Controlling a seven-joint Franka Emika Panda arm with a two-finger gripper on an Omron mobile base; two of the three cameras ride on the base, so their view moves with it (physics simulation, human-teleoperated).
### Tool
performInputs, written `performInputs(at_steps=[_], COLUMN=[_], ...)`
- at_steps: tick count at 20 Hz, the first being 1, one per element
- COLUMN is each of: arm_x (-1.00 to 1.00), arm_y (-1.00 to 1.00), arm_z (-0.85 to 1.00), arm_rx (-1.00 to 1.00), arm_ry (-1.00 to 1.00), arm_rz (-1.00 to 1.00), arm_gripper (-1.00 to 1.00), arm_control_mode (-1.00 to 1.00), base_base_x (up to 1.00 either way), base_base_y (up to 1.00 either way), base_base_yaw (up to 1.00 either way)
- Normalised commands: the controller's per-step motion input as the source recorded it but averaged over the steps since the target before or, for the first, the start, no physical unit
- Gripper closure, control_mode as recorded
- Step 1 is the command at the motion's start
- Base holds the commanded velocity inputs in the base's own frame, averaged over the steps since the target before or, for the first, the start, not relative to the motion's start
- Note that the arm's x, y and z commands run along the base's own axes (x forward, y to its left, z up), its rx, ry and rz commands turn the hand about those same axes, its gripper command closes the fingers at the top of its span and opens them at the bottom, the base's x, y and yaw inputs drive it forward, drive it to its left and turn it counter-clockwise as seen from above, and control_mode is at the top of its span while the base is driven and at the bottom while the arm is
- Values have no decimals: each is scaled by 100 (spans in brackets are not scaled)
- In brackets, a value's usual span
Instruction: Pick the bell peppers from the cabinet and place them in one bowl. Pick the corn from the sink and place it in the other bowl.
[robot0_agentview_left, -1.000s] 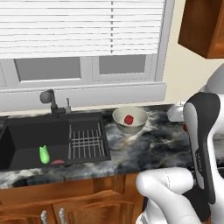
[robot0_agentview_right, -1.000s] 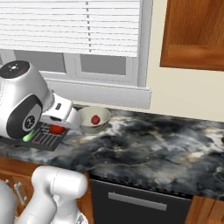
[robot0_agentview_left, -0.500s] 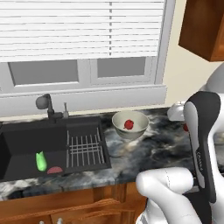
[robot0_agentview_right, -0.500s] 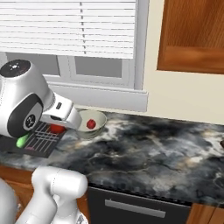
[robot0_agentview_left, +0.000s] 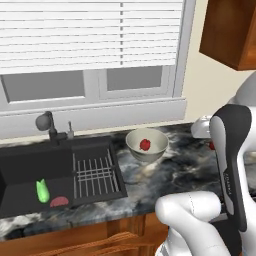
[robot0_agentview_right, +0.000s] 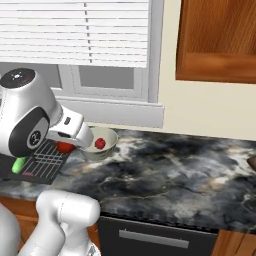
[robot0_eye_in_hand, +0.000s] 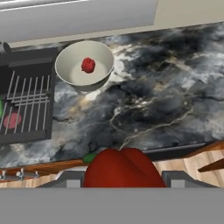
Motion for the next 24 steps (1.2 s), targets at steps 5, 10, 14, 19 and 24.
performInputs(at_steps=[5,10,14,19,24], arm_x=[2,35,85,72,72], arm_y=[3,24,43,5,-6], arm_z=[0,0,-1,-13,-23], arm_rx=[0,0,0,1,1], arm_ry=[2,2,0,0,0], arm_rz=[0,0,0,0,0], arm_gripper=[100,100,100,100,100], arm_control_mode=[-100,-100,-100,-100,-100], base_base_x=[30,0,0,0,0], base_base_y=[24,0,0,0,0], base_base_yaw=[-2,0,0,0,0])
